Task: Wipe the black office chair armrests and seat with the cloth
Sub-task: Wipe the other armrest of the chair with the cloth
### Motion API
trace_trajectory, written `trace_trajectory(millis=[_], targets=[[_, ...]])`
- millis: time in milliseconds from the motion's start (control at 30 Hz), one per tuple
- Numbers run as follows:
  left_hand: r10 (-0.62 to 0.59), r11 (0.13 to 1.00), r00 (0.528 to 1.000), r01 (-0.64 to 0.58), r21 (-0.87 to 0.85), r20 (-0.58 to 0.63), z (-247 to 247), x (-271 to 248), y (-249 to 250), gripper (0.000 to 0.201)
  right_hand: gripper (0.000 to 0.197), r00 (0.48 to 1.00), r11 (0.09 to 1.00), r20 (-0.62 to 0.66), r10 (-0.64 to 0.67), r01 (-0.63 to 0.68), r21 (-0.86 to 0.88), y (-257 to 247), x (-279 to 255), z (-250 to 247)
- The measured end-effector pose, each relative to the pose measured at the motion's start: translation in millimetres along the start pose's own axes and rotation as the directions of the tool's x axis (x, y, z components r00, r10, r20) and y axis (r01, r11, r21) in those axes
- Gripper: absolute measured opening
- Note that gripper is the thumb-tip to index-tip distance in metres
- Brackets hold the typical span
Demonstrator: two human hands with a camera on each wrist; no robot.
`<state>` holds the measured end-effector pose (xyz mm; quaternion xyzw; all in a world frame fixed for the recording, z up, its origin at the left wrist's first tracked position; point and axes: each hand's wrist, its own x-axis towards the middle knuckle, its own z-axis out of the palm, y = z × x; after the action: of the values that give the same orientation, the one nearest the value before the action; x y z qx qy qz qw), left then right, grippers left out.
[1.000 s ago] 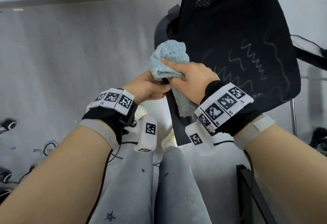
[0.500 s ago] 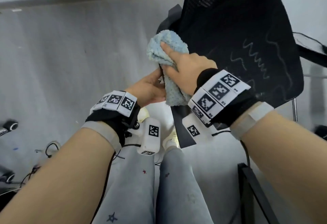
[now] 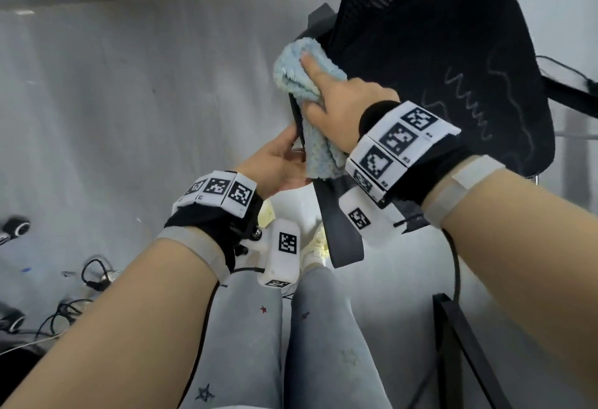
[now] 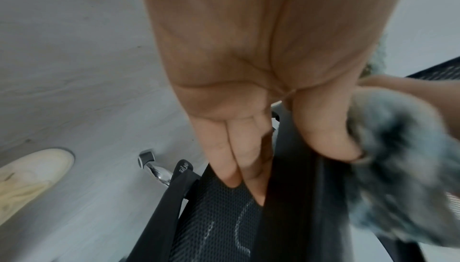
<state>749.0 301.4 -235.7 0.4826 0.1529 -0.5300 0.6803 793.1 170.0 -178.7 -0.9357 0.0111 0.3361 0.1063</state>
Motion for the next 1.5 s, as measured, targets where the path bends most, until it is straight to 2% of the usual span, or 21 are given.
trace_trajectory(millis=[133, 233, 333, 433, 567, 600, 667, 767, 867, 967, 1067, 1200, 1300, 1333, 1400, 1467, 1500], targets=[[-0.035, 0.998, 0.995, 0.039, 0.041, -0.094, 0, -2, -1, 0.077, 0.060, 0.997, 0.994, -0.061, 0.052, -0.046, 0.101, -6, 22, 0], [-0.052, 0.995, 0.997, 0.056, 0.083, -0.052, -2, -3, 2, 0.079, 0.062, 1.000, 0.979, 0.019, -0.012, 0.008, 0.203, 7, 13, 2], [-0.050, 0.995, 0.998, 0.052, 0.089, -0.028, -2, -6, 0, 0.072, 0.061, 0.993, 0.991, 0.106, -0.046, 0.032, 0.127, 19, -8, 6], [-0.045, 0.997, 0.998, 0.048, 0.062, -0.050, 1, -6, -8, 0.064, 0.058, 0.996, 0.997, 0.058, -0.072, 0.072, 0.012, 18, -5, -2], [-0.120, 0.991, 0.992, 0.118, -0.057, -0.040, 2, -8, -17, 0.039, 0.059, 1.000, 0.984, 0.007, -0.030, 0.028, 0.176, 12, 20, -3], [-0.120, 0.989, 0.992, 0.117, -0.089, -0.034, 0, -9, -18, 0.040, 0.059, 0.999, 0.973, -0.018, -0.030, 0.033, 0.228, 12, 19, 3], [-0.094, 0.987, 0.995, 0.090, -0.135, -0.026, -4, -10, -18, 0.059, 0.058, 0.997, 0.958, -0.051, -0.060, 0.071, 0.277, 15, 6, 17], [-0.077, 0.985, 0.997, 0.072, -0.155, -0.022, -6, -6, -16, 0.088, 0.057, 0.991, 0.947, 0.038, -0.127, 0.110, 0.302, 24, -33, 39], [-0.088, 0.984, 0.994, 0.076, -0.161, -0.067, -5, -6, -19, 0.098, 0.056, 0.984, 0.945, 0.080, -0.157, 0.126, 0.301, 26, -56, 50], [-0.042, 0.979, 0.992, 0.018, -0.202, -0.116, -5, -8, -20, 0.099, 0.052, 0.989, 0.951, 0.018, -0.147, 0.136, 0.279, 21, -33, 41], [0.026, 0.950, 0.984, -0.081, -0.303, -0.179, -8, -9, -11, 0.094, 0.052, 0.990, 0.908, -0.070, -0.123, 0.140, 0.395, 11, -9, 34], [0.128, 0.905, 0.956, -0.222, -0.364, -0.265, -9, -16, 8, 0.085, 0.049, 0.988, 0.853, -0.105, -0.117, 0.154, 0.499, 3, -39, 57], [0.121, 0.946, 0.899, -0.232, -0.225, -0.421, -1, -20, 11, 0.070, 0.042, 0.984, 0.829, -0.075, -0.162, 0.177, 0.530, 1, -58, 66], [0.109, 0.946, 0.895, -0.227, -0.232, -0.432, -2, -21, 8, 0.067, 0.041, 0.985, 0.834, -0.064, -0.163, 0.172, 0.524, 0, -54, 62], [0.069, 0.946, 0.925, -0.180, -0.270, -0.374, -7, -27, -4, 0.075, 0.039, 0.987, 0.845, -0.050, -0.155, 0.159, 0.511, -4, -40, 54], [0.041, 0.947, 0.963, -0.122, -0.297, -0.266, -13, -35, -14, 0.080, 0.040, 0.987, 0.840, -0.092, -0.130, 0.159, 0.519, -10, -32, 53], [0.032, 0.947, 0.963, -0.115, -0.301, -0.267, -16, -38, -16, 0.082, 0.042, 0.986, 0.827, -0.124, -0.112, 0.161, 0.538, -13, -32, 57]])
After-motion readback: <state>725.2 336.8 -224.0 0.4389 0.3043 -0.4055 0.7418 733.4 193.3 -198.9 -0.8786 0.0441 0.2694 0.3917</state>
